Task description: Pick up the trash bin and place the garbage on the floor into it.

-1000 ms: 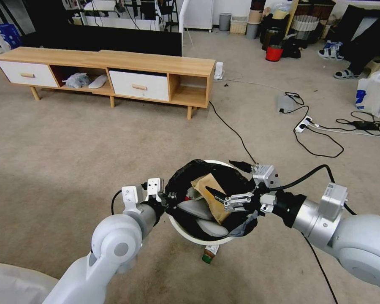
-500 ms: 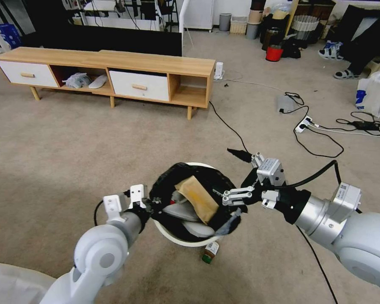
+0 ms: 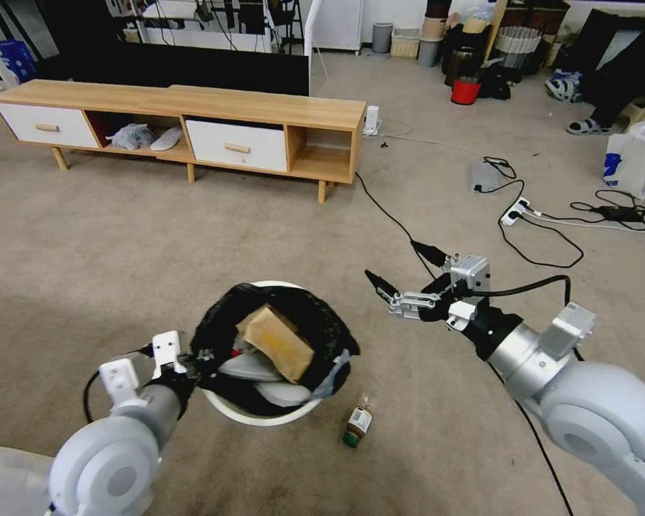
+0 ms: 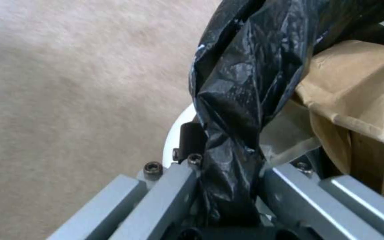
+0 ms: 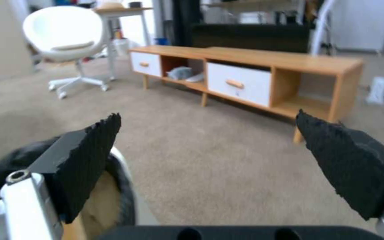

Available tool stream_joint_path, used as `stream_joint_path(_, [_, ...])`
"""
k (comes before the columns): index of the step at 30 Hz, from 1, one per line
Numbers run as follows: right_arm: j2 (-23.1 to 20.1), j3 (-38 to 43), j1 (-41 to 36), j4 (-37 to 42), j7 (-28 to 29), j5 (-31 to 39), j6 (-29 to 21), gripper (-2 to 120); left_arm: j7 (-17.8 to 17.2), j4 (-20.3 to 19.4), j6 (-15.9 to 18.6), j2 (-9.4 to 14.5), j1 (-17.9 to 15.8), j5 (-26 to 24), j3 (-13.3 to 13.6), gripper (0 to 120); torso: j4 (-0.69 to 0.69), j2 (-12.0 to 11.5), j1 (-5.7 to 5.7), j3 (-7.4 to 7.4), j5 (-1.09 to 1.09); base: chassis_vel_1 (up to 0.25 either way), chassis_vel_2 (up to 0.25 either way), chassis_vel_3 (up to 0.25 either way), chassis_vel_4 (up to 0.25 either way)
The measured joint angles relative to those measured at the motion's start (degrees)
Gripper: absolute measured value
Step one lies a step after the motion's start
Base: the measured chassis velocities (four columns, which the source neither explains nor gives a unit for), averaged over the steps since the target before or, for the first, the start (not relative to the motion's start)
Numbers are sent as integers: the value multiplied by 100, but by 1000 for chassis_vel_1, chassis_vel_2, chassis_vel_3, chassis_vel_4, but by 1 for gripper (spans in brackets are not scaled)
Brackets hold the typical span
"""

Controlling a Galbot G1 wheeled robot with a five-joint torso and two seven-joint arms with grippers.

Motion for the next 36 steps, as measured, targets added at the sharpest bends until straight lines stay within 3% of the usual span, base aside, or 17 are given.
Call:
stream_joint_path(7, [260, -196, 78, -206, 396, 226, -251, 100, 181, -23, -48, -36, 145, 196, -389, 0, 0, 0, 0, 0, 0, 0, 0, 0, 0])
stream_joint_path(15, [510, -613, 563, -411, 1579, 981, -834, 100, 201, 10, -69, 13, 33, 195, -673, 0, 0, 0, 0, 0, 0, 0, 0, 0, 0])
stream_joint_path(17, [738, -989, 928, -502, 2251, 1555, -1116, 100, 226, 1, -79, 8, 43, 222, -813, 0, 0, 0, 0, 0, -1, 0, 0, 0, 0])
stream_joint_path(18, [738, -989, 928, -502, 2251, 1555, -1116, 100, 226, 1, -79, 8, 43, 222, -813, 0, 0, 0, 0, 0, -1, 0, 0, 0, 0])
stream_joint_path(20, [1086, -1495, 1394, -638, 3332, 2384, -1402, 100, 264, -13, -85, -5, 47, 247, -958, 0, 1, 0, 0, 1, -1, 0, 0, 0, 0])
stream_joint_path(21, [1086, -1495, 1394, -638, 3332, 2384, -1402, 100, 264, -13, -85, -5, 47, 247, -958, 0, 1, 0, 0, 1, -1, 0, 0, 0, 0])
stream_joint_path(22, [1311, -1763, 1632, -744, 4030, 2913, -1590, 100, 273, -28, -86, -13, 48, 248, -1005, 0, 1, 0, 0, 1, -2, 0, 0, 0, 0])
stream_joint_path(23, [1311, -1763, 1632, -744, 4030, 2913, -1590, 100, 273, -28, -86, -13, 48, 248, -1005, 0, 1, 0, 0, 1, -2, 0, 0, 0, 0])
stream_joint_path(25, [1682, -2212, 2047, -979, 5020, 3642, -1763, 100, 320, -39, -89, -26, 45, 249, -1074, 0, -1, 0, 0, 1, -2, 0, 0, 0, 0])
stream_joint_path(28, [1889, -2463, 2335, -1125, 5456, 4032, -1791, 100, 338, -37, -91, -43, 25, 245, -1118, 0, -1, 0, 0, 1, -1, 0, 0, 0, 0])
stream_joint_path(30, [2281, -2775, 2802, -1354, 6185, 4751, -1808, 100, 371, -8, -92, -70, 10, 229, -1189, 0, 0, 0, 0, 1, -2, 0, 0, 0, 0])
stream_joint_path(34, [2617, -2943, 3057, -1573, 6681, 5112, -1786, 100, 397, 11, -92, -80, 8, 216, -1239, 0, 1, 0, 0, 1, -3, 0, 0, 0, 0])
stream_joint_path(36, [3029, -3110, 3227, -1986, 7053, 5293, -1712, 100, 450, 47, -95, -83, -7, 180, -1313, 0, 2, 0, 0, 1, -1, 0, 0, 0, 0])
